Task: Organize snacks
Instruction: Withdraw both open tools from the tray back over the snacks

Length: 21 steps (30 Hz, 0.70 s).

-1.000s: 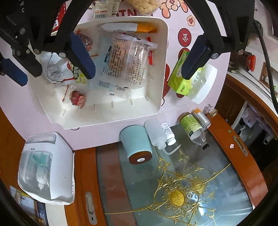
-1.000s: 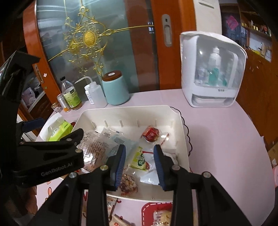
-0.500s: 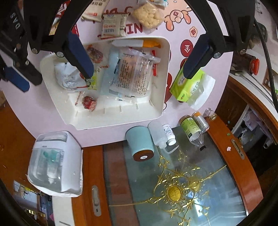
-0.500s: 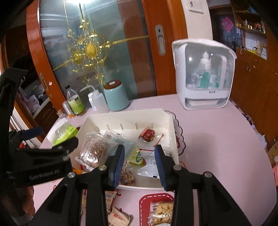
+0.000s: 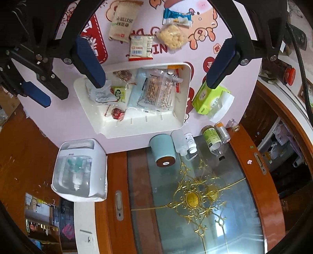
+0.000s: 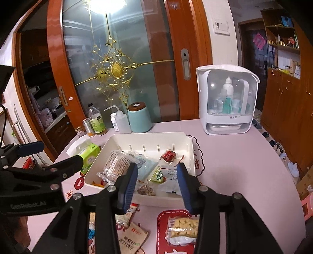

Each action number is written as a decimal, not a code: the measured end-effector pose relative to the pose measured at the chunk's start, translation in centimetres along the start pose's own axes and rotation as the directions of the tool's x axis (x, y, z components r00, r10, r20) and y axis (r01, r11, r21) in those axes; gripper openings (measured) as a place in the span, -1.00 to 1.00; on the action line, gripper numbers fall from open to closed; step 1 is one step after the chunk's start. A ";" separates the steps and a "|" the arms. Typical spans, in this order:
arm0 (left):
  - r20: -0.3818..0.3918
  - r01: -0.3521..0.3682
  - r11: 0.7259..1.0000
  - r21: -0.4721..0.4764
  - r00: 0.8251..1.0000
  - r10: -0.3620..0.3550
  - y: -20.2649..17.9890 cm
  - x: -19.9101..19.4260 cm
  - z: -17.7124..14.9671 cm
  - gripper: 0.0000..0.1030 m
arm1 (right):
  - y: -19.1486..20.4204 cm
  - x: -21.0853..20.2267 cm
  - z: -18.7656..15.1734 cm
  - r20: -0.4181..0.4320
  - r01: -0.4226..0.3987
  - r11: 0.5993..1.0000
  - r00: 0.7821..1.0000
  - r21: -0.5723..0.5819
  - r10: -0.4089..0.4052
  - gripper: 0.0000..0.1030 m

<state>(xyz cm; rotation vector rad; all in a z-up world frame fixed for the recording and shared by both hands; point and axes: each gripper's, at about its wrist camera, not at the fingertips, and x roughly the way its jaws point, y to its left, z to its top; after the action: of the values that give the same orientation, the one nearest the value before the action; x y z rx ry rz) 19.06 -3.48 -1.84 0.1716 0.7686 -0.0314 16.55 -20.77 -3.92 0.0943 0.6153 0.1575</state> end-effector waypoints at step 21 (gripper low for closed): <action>-0.035 -0.021 0.998 -0.064 0.999 0.019 1.0 -3.6 -6.4 0.99 | 0.1 -3.8 -4.1 -0.030 -0.012 0.999 0.999 -0.052 0.011 -0.04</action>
<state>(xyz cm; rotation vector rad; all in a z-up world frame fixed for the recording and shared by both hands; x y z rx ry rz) 12.18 -1.59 -3.75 0.1191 0.8010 0.0155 11.11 -21.16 -5.14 0.0454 0.6404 0.1860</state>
